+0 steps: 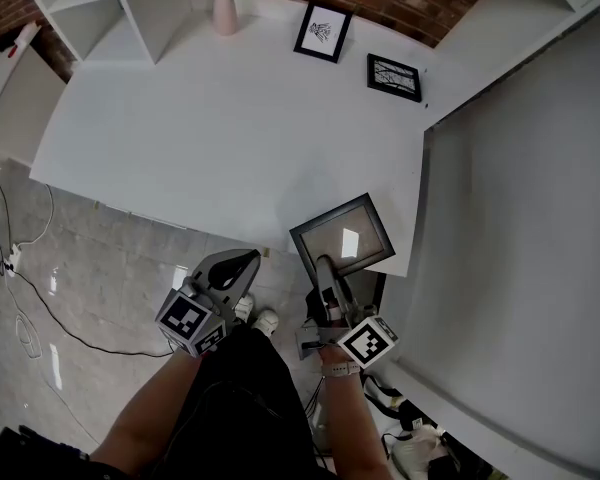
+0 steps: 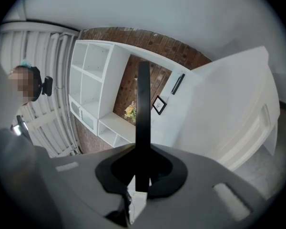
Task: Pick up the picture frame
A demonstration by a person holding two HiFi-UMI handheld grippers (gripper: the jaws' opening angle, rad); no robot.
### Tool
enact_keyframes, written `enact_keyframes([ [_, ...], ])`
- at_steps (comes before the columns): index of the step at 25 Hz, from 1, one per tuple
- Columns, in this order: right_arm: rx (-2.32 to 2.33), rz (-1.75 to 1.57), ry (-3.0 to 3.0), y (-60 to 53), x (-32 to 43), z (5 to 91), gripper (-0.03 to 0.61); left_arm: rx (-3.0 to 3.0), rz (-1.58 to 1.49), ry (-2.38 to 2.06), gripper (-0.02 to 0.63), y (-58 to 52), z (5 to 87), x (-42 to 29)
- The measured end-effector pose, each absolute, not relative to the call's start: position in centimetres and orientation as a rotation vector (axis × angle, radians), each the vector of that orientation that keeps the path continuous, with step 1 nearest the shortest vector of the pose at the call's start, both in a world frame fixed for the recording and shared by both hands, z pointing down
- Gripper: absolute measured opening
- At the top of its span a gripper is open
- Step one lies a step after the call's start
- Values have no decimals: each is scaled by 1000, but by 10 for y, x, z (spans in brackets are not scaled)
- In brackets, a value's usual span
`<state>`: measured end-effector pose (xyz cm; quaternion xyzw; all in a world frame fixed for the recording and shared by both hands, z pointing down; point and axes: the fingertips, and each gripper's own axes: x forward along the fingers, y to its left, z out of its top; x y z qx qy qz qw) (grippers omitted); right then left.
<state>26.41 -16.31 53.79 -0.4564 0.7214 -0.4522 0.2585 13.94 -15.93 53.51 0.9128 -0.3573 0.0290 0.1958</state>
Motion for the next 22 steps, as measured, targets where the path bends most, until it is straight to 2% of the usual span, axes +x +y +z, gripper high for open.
enact_keyframes([
  [22,-1463,-825,2282,-160,276,472,25,2619,4,-1027,3,-170,471,129],
])
